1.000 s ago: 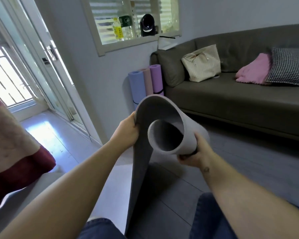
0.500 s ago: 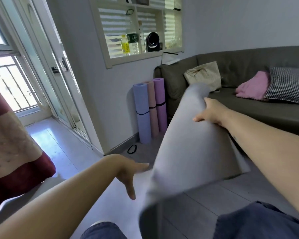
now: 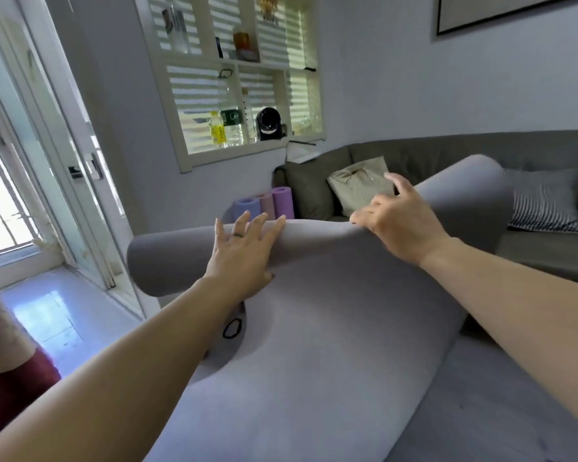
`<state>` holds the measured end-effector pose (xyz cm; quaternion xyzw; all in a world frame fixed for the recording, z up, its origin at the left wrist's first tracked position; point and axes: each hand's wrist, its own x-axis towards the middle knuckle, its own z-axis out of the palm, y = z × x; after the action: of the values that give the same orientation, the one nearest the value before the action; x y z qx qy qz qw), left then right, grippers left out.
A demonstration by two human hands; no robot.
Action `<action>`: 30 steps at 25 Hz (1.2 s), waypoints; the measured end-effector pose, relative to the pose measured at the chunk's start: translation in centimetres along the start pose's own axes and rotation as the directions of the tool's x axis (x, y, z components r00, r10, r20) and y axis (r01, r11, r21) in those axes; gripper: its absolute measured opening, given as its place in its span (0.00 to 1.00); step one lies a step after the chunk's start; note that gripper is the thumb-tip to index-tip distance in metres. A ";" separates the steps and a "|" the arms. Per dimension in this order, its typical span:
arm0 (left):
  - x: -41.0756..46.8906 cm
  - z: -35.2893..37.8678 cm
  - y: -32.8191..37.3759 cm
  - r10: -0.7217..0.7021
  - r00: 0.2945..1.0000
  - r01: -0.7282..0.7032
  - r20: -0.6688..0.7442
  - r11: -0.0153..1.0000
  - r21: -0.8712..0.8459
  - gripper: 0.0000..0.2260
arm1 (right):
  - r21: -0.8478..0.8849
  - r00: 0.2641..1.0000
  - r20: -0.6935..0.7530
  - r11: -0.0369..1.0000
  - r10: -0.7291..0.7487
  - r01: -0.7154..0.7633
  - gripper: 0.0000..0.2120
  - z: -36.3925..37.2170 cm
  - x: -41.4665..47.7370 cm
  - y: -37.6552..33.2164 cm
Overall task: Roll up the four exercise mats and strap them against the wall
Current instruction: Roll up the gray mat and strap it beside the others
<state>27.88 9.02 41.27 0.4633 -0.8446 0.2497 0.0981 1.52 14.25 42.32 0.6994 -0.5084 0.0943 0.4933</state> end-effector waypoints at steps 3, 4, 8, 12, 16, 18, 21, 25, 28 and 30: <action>2.0 -2.0 -0.1 -0.027 0.991 0.016 -0.131 0.996 -0.083 0.41 | -0.079 0.960 -0.279 0.995 0.031 -0.055 0.19 -0.3 0.2 3.7; 2.5 -2.6 0.2 -0.027 0.985 0.009 -0.169 0.994 -0.108 0.41 | -0.091 0.941 -0.335 0.993 0.041 -0.076 0.22 -0.4 0.4 4.7; 3.8 -4.0 0.8 -0.023 0.963 -0.009 -0.270 0.993 -0.118 0.34 | 0.050 0.948 -0.279 0.988 0.155 -0.147 0.17 -1.0 0.9 6.2; -1.1 1.4 1.3 0.084 0.959 -0.095 -0.271 0.995 -0.030 0.31 | 0.315 0.826 0.560 0.906 0.061 -0.282 0.38 -1.3 -2.0 -1.0; -8.5 7.8 4.7 0.222 0.954 -0.239 -0.200 0.969 -0.067 0.28 | 0.536 0.549 0.805 0.673 -0.225 -0.510 0.52 -1.1 -6.8 -8.9; -11.6 9.2 5.8 0.265 0.953 -0.281 -0.145 0.955 -0.099 0.28 | 0.537 0.421 0.843 0.582 -0.336 -0.610 0.44 -1.2 -9.0 -11.9; -15.1 9.3 5.6 0.274 0.958 -0.283 -0.088 0.951 -0.126 0.33 | 0.535 0.450 0.841 0.597 -0.302 -0.598 0.24 -1.8 -10.7 -14.9; -18.7 8.7 5.8 0.303 0.953 -0.302 -0.009 0.946 -0.115 0.42 | 0.478 0.697 0.709 0.800 -0.106 -0.364 0.23 -3.8 -12.4 -17.4; -20.1 9.7 7.5 0.286 0.956 -0.268 0.058 0.939 -0.218 0.35 | 0.417 0.765 0.633 0.885 -0.118 -0.209 0.25 -4.9 -14.2 -18.9; -20.2 10.3 8.6 0.302 0.951 -0.274 0.060 0.920 -0.281 0.29 | 0.420 0.674 0.720 0.876 -0.164 -0.236 0.29 -4.9 -14.7 -19.3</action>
<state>32.57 22.36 21.63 0.3283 -0.9335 0.1205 0.0789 12.01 27.15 23.95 0.7660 -0.6374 -0.0629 0.0541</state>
